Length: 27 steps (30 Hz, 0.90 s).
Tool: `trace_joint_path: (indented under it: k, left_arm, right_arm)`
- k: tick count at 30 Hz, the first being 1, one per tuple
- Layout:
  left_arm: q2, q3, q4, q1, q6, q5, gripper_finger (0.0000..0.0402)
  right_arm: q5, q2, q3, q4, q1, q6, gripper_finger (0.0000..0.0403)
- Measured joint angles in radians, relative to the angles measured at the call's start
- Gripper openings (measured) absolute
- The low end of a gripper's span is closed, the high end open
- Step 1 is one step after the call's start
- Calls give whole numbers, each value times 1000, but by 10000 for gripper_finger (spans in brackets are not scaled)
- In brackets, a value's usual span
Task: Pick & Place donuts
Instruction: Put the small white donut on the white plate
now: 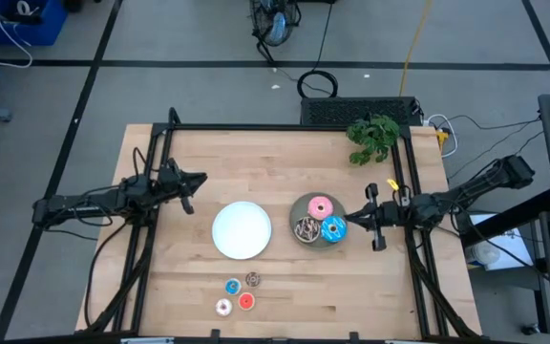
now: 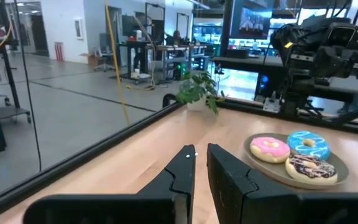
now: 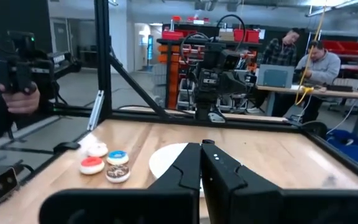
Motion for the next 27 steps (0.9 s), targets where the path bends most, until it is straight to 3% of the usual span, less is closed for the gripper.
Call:
trace_joint_path:
  k: [12, 17, 19, 21, 27]
  left_arm:
    - [25, 24, 30, -17, -192, 34, 47]
    - [151, 164, 30, -197, -229, 152, 47]
    - [241, 238, 0, -306, -224, 90, 47]
    - [340, 340, -64, -409, -194, -37, 47]
    - [671, 759, -386, -609, -140, -365, 47]
  right_arm:
    - [-3, 0, 0, 56, 0, -152, 1]
    - [-6, 0, 0, 46, 5, -134, 1]
    - [-7, 1, 0, 29, 10, -143, 1]
    - [-7, 0, 0, 32, 10, -170, 1]
    - [-6, 0, 0, 37, 9, -182, 0]
